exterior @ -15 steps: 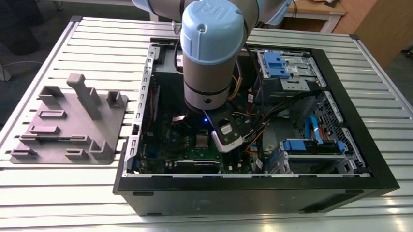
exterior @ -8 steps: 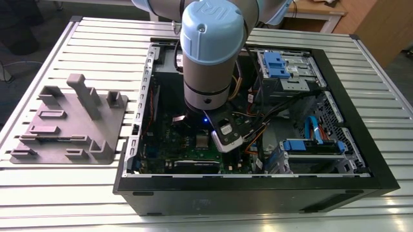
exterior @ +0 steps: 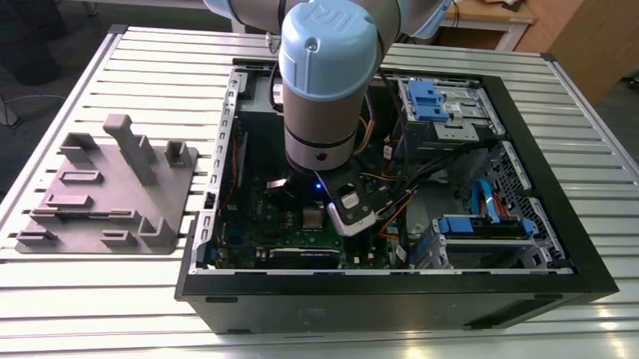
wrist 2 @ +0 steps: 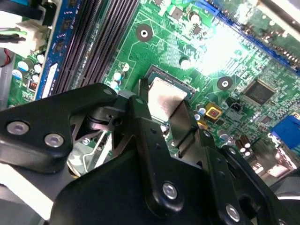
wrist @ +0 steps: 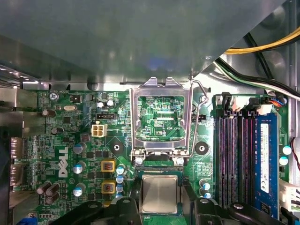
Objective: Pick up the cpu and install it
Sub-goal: 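Place the cpu into insertion slot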
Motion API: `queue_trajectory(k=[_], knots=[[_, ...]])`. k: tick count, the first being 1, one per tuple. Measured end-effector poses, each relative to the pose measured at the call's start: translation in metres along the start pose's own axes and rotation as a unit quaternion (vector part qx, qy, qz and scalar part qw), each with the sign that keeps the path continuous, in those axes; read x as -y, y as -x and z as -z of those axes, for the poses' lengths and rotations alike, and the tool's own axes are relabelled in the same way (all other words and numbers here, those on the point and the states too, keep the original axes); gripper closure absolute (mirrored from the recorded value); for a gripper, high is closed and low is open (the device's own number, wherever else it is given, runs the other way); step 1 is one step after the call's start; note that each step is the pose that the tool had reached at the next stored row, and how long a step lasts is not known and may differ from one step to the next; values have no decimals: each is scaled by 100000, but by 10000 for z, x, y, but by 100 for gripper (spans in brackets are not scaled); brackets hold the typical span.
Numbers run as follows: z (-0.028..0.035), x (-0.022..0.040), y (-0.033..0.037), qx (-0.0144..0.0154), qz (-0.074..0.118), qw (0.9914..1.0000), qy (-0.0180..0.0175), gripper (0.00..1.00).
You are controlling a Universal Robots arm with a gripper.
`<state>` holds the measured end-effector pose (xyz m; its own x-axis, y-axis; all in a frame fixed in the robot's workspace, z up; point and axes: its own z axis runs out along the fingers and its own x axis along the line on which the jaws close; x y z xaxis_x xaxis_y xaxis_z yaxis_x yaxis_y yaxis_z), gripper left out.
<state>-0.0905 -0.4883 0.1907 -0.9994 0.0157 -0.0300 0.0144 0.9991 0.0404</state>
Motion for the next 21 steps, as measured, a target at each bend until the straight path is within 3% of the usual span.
queue_trajectory(k=[10, 17, 21], knots=[[109, -4, 3, 2, 0, 100000, 1, 54], [114, -5, 3, 3, -2, 100000, 1, 54], [116, -5, 3, 1, 1, 100000, -1, 68]])
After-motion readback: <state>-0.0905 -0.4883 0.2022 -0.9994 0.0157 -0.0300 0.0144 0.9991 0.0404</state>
